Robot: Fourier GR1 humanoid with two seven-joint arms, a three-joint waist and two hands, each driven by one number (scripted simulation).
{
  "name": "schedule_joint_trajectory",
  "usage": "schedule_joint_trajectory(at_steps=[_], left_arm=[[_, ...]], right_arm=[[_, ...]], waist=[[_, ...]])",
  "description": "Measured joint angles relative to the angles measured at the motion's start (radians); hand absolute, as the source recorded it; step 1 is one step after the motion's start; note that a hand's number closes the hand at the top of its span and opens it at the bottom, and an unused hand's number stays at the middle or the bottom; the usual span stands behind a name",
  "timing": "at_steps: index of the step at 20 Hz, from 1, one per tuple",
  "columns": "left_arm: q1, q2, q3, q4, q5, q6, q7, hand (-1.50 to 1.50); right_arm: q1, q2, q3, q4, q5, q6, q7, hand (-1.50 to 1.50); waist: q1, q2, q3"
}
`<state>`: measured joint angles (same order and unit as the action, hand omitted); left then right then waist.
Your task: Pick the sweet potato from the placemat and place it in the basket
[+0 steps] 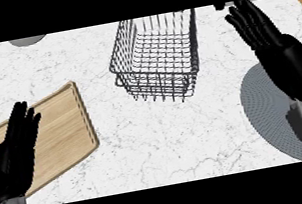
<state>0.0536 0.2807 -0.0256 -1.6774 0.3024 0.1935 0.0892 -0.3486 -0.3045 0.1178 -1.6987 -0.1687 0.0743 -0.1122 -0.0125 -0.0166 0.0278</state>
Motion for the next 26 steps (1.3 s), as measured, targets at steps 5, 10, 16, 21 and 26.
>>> schedule_joint_trajectory(at_steps=[5, 10, 16, 21, 26], left_arm=[[-0.062, 0.073, -0.024, -0.025, -0.064, -0.054, -0.023, 0.0], [-0.132, 0.122, -0.087, -0.015, -0.122, -0.134, -0.047, 0.0], [-0.184, 0.118, -0.108, 0.065, -0.155, -0.195, -0.096, 0.0], [-0.186, 0.116, -0.11, 0.081, -0.167, -0.203, -0.11, 0.0], [-0.186, 0.112, -0.113, 0.078, -0.171, -0.207, -0.099, 0.0]], right_arm=[[0.084, -0.122, -0.172, 0.139, -0.123, 0.112, -0.029, 1.5], [0.162, -0.211, -0.238, 0.309, -0.152, 0.316, -0.221, -1.5], [0.172, -0.163, -0.217, 0.386, 0.048, 0.155, -0.297, -1.5], [0.153, -0.269, -0.251, 0.338, 0.197, 0.0, -0.152, -1.5], [0.142, -0.464, -0.28, 0.296, 0.32, -0.001, 0.022, -1.5]], waist=[[-0.013, 0.021, -0.016], [-0.012, 0.028, -0.02], [0.005, 0.021, -0.026], [0.003, 0.016, -0.029], [0.0, 0.013, -0.031]])
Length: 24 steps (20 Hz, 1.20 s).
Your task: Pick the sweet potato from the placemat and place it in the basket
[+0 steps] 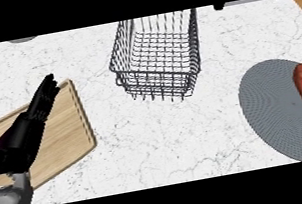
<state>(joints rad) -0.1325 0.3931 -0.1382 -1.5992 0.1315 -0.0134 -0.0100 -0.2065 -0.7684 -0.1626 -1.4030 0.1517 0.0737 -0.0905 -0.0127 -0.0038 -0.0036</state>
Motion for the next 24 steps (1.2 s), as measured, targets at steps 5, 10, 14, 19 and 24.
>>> schedule_joint_trajectory(at_steps=[5, 10, 14, 19, 24], left_arm=[[-0.013, -0.007, -0.004, 0.017, -0.014, -0.002, -0.004, 0.0], [-0.045, -0.008, 0.019, 0.034, -0.002, -0.017, 0.011, 0.0], [-0.048, -0.031, 0.02, 0.046, -0.022, -0.019, 0.007, 0.0], [-0.031, -0.035, 0.048, 0.023, -0.027, -0.044, 0.008, 0.0], [-0.012, -0.052, 0.058, -0.008, -0.046, -0.062, 0.026, 0.0]], right_arm=[[-0.008, -0.199, 0.026, -0.025, 0.012, 0.223, 0.142, -1.5], [-0.016, -0.311, 0.011, -0.036, -0.086, 0.467, 0.228, -1.5], [0.018, -0.36, -0.058, -0.037, -0.139, 0.592, 0.234, -1.5], [0.084, -0.359, -0.148, -0.028, -0.117, 0.65, 0.186, -1.5], [0.12, -0.302, -0.196, -0.028, -0.052, 0.646, 0.139, -1.5]], waist=[[0.001, 0.001, 0.0], [0.002, 0.002, 0.001], [0.002, 0.002, 0.002], [0.004, 0.002, 0.003], [0.009, 0.002, 0.003]])
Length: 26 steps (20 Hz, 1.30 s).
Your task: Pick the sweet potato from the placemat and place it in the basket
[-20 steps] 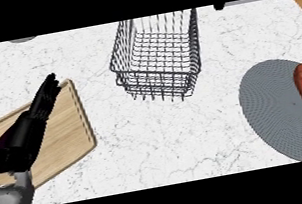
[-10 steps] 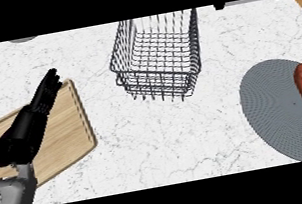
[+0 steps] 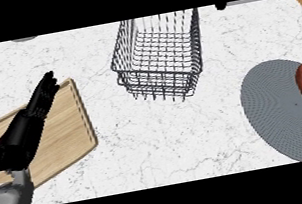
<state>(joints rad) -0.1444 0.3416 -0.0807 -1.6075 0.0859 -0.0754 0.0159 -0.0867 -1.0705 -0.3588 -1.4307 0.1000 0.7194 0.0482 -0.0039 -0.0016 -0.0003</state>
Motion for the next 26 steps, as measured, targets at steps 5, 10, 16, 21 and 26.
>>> schedule_joint_trajectory(at_steps=[5, 10, 16, 21, 26], left_arm=[[-0.006, -0.022, 0.007, 0.006, -0.018, -0.011, -0.005, 0.0], [-0.025, -0.042, 0.015, 0.049, -0.041, -0.023, -0.025, 0.0], [-0.016, -0.054, 0.035, 0.041, -0.054, -0.046, -0.032, 0.0], [-0.005, -0.072, 0.043, -0.01, -0.068, -0.05, 0.012, 0.0], [-0.027, -0.08, 0.07, -0.008, -0.07, -0.078, 0.031, 0.0]], right_arm=[[-0.047, 0.093, 0.028, 0.06, 0.063, -0.055, -0.027, -1.5], [-0.047, 0.197, 0.056, 0.111, 0.147, -0.15, -0.092, -1.5], [-0.082, 0.276, 0.095, 0.221, 0.272, -0.258, -0.191, -1.5], [-0.119, 0.314, 0.109, 0.308, 0.347, -0.322, -0.256, -1.5], [-0.135, 0.339, 0.104, 0.344, 0.38, -0.337, -0.316, -1.5]], waist=[[0.007, 0.002, 0.001], [0.006, 0.003, 0.001], [0.009, 0.003, 0.001], [0.009, 0.002, 0.001], [0.006, 0.002, 0.001]])
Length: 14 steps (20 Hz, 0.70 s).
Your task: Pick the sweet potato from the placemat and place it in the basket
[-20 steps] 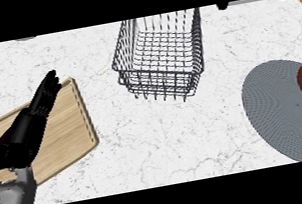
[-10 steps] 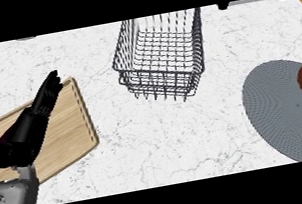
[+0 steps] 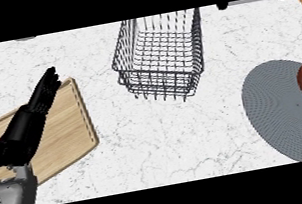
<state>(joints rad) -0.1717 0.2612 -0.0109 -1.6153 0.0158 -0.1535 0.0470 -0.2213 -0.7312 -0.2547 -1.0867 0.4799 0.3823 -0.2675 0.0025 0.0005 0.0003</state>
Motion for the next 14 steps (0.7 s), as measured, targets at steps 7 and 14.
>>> schedule_joint_trajectory(at_steps=[7, 14], left_arm=[[-0.006, -0.03, 0.017, 0.033, -0.033, -0.008, -0.015, 0.0], [0.015, -0.047, 0.025, -0.006, -0.045, -0.024, 0.002, 0.0]], right_arm=[[0.028, 0.027, -0.023, -0.054, 0.003, 0.031, -0.009, -1.5], [0.028, 0.054, -0.017, -0.099, 0.051, 0.035, 0.057, -1.5]], waist=[[-0.003, -0.001, 0.0], [-0.002, -0.001, -0.001]])
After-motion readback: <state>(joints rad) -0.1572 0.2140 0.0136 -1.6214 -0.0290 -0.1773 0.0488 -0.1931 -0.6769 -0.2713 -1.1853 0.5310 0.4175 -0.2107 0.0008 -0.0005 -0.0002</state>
